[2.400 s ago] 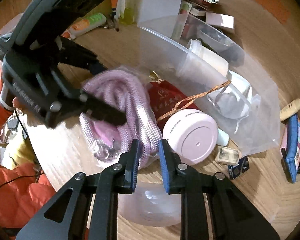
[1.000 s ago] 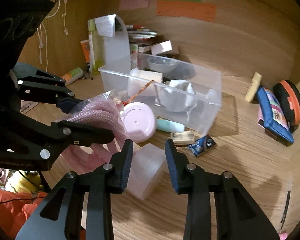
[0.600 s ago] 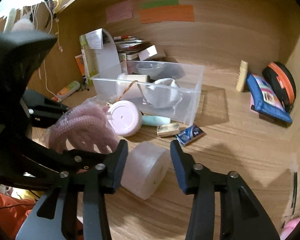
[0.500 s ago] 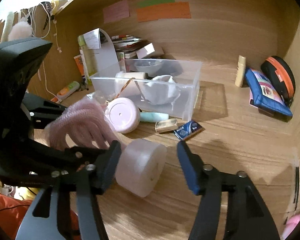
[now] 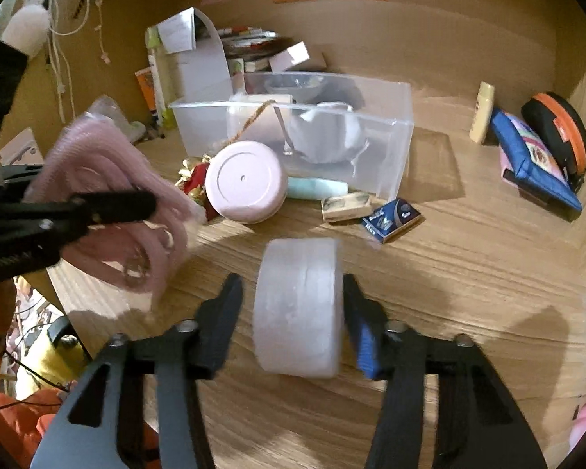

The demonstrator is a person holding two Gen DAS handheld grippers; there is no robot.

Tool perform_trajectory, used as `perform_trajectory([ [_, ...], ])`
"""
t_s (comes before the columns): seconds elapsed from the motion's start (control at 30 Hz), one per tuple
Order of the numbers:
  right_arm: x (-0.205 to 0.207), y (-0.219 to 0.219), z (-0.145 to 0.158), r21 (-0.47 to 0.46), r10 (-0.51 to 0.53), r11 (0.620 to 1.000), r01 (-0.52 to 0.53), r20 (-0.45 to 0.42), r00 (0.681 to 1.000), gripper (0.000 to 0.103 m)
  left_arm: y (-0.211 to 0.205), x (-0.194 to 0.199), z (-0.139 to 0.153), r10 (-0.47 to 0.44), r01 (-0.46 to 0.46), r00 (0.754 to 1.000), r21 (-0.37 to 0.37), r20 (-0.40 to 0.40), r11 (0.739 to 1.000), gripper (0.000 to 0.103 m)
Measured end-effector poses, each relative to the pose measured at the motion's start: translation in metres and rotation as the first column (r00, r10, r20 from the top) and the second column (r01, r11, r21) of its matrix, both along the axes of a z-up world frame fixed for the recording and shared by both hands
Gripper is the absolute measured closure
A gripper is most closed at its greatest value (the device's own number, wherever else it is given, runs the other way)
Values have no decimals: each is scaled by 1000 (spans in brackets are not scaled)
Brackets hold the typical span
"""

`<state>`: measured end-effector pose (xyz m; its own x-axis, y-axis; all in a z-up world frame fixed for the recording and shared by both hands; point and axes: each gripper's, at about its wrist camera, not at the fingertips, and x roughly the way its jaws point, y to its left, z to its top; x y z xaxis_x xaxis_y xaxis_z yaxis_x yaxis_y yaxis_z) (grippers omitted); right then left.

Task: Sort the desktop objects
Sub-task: 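Grasp the white translucent DEWYL container with the right gripper, then carry the white container with the right gripper over the clear box while the left carries the rope bag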

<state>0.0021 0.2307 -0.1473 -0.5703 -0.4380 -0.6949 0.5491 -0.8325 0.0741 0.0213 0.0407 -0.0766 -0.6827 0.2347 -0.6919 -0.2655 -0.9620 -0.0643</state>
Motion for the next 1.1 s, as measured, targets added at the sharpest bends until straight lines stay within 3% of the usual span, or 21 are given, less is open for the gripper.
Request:
perform_trajectory([
  [0.07, -3, 1, -1, -15, -13, 1000, 13, 31, 999, 76, -4, 1, 3, 14, -14, 1000, 11, -15, 1000, 84],
  [0.3, -3, -1, 10, -46, -39, 998, 41, 41, 998, 76, -19, 2, 14, 46, -45, 996, 22, -76, 999, 84],
  [0.47, -5, -1, 33, -89, -52, 995, 52, -7, 999, 76, -25, 2, 22, 65, -64, 991, 12, -119, 998, 84],
  [0.93, -18, -1, 96, -208, -79, 977, 50, -130, 988, 76, -49, -12, 55, 121, -108, 969, 73, -213, 992, 84],
  [1.1, -28, -6, 111, -203, -82, 978, 48, -164, 983, 76, -62, -19, 68, 152, -132, 958, 96, -242, 987, 84],
])
